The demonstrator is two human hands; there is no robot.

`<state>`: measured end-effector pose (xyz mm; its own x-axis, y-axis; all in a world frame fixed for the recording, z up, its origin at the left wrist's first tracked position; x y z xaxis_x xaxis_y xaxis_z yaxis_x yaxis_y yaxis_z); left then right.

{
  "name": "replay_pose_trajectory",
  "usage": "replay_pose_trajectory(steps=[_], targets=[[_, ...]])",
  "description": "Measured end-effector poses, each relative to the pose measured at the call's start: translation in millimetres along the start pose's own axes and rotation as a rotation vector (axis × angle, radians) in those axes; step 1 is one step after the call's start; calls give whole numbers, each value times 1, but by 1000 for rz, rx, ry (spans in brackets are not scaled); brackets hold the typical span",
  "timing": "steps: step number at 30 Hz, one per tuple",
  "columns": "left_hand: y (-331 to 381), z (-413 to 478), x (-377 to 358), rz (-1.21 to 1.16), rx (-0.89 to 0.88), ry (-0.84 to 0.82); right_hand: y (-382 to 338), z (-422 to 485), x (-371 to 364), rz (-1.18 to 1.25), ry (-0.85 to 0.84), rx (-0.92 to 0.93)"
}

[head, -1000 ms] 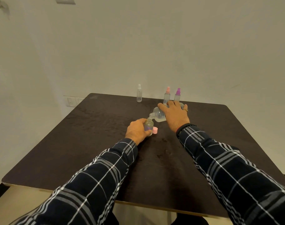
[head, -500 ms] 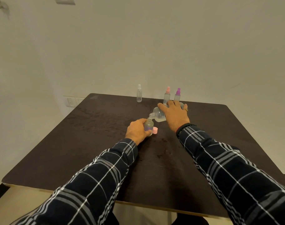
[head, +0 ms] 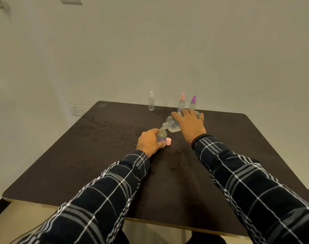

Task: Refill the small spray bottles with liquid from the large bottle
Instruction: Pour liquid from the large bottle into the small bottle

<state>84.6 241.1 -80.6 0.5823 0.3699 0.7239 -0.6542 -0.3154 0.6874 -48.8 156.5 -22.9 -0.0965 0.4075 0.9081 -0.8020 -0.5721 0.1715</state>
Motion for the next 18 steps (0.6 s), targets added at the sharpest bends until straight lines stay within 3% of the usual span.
replay_pose_trajectory(steps=[18], targets=[[0, 0, -1, 7, 9, -9, 1, 1, 1, 5, 1, 3]])
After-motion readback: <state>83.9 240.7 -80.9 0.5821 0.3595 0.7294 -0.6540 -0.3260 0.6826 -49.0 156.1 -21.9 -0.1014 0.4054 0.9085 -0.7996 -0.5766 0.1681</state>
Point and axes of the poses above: each hand's wrist, its own z-axis towards the middle knuckle, its own x-axis out of the back of the hand, y = z × x, the point moved 4 cm from there along z, towards the middle knuckle, and after that the axes turned 7 degrees about y, right-handed, at the moved point
